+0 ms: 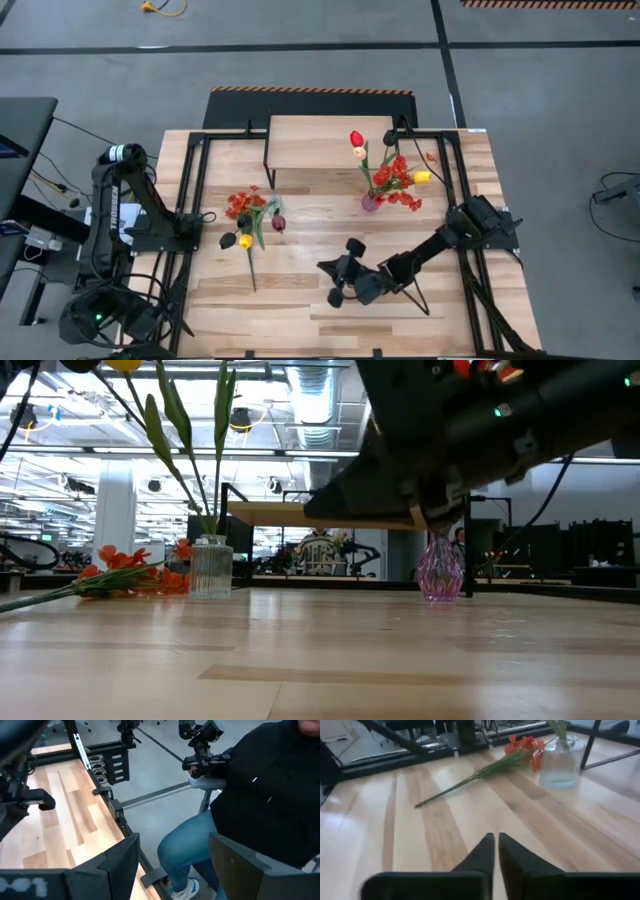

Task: Pick and place flowers into a vace then onto a shelf
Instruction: Put the red flower into the transparent vase

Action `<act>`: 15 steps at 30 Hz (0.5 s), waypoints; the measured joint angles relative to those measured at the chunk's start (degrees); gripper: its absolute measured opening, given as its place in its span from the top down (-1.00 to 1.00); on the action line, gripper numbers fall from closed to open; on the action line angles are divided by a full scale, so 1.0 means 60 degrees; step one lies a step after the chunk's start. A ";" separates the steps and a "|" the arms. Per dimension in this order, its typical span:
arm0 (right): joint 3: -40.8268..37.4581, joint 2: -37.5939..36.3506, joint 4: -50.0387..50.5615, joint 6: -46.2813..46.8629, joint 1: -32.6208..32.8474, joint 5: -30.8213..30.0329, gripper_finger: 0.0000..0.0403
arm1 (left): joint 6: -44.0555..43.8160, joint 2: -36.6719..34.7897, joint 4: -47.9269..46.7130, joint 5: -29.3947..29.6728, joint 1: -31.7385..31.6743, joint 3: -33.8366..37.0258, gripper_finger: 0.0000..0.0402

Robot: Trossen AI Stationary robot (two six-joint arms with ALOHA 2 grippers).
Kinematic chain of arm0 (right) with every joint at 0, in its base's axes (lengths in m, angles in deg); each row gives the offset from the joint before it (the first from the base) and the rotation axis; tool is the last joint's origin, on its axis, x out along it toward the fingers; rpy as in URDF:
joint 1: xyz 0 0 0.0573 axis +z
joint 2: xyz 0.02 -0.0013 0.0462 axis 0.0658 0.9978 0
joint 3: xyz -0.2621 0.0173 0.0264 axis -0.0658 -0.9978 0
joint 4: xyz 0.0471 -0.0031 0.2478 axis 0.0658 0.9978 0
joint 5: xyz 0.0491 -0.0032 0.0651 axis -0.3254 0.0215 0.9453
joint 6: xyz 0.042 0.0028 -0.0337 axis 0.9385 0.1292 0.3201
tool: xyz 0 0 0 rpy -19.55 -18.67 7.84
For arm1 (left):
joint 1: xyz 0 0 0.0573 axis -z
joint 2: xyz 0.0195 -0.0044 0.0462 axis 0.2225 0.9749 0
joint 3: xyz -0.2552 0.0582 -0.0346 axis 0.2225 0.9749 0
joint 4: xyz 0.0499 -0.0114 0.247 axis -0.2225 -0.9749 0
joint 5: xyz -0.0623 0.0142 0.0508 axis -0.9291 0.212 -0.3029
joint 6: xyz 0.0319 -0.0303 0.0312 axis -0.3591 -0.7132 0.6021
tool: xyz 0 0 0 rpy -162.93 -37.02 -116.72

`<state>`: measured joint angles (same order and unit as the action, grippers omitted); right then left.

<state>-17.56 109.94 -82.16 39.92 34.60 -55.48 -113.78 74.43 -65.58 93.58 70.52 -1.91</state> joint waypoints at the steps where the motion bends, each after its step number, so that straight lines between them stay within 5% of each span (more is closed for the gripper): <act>1: 0.0048 0.0000 -0.0020 0.0016 0.0000 -0.0094 0.94 | 0.0059 -0.0001 -0.0006 0.0000 0.0000 -0.0002 -0.12; 7: 0.0521 0.0000 0.0834 0.0293 0.0047 -0.0292 0.99 | 0.0319 -0.0009 -0.0034 0.0010 0.0000 -0.0008 -0.12; 15: 0.3527 0.0203 0.7338 0.2086 0.0082 -0.0563 1.00 | 0.0322 -0.0016 -0.0211 -0.0005 0.0000 -0.0018 -0.12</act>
<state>3.60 111.16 -38.13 52.43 35.09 -58.86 -111.84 74.34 -66.84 93.55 70.52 -2.02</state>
